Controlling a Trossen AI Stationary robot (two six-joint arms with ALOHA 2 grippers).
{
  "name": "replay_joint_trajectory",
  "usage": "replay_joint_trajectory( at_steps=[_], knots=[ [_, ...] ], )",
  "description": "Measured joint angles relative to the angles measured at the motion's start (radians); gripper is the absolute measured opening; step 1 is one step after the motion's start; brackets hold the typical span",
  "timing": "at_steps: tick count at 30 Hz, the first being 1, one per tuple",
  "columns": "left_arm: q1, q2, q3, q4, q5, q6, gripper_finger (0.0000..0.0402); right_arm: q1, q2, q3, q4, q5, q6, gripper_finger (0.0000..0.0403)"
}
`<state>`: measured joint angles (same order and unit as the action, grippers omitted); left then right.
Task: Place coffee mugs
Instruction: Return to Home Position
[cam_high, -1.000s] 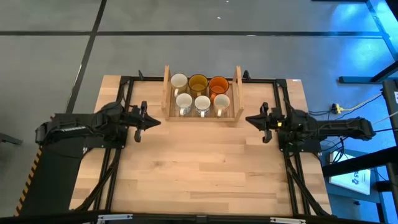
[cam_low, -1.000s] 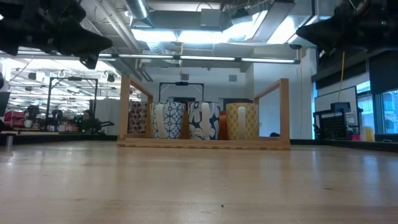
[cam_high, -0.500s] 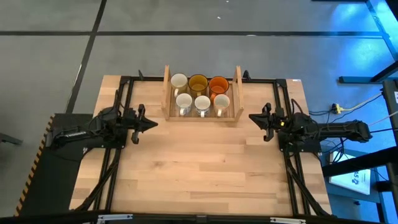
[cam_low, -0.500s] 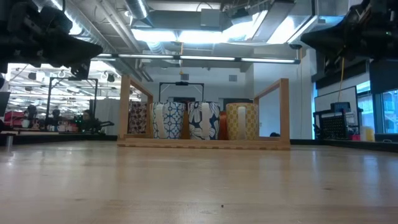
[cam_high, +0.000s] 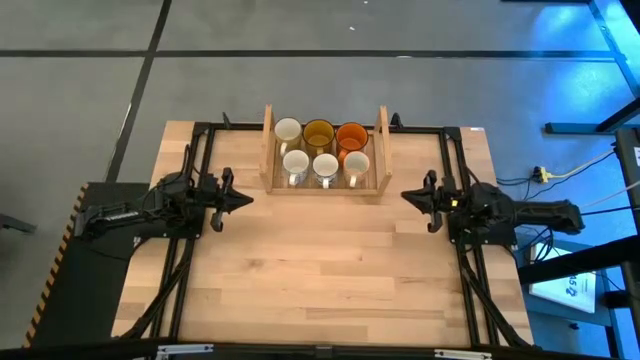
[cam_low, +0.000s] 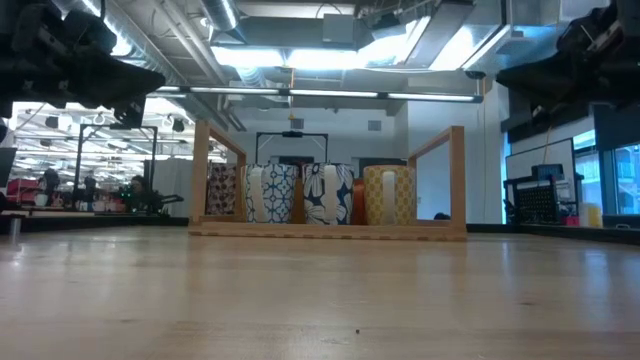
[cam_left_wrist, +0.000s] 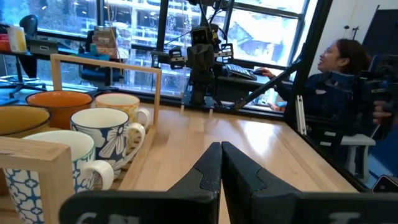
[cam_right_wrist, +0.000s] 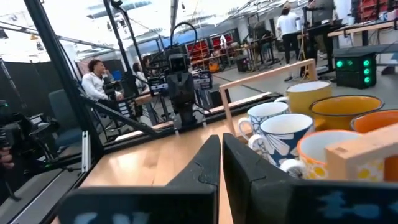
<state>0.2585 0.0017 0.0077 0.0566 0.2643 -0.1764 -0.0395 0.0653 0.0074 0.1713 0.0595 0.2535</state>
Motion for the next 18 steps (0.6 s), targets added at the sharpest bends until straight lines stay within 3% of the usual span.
replay_joint_trajectory(
  at_steps=[3,18],
  knots=[
    [0.000,0.000,0.000,0.000,0.000,-0.001,0.0004,0.000,-0.065,0.000,-0.074,0.011,0.001,0.0007],
    [0.000,0.001,0.000,-0.001,-0.020,-0.023,0.0004,0.000,-0.053,0.000,-0.139,0.016,0.031,0.0007]
  ],
)
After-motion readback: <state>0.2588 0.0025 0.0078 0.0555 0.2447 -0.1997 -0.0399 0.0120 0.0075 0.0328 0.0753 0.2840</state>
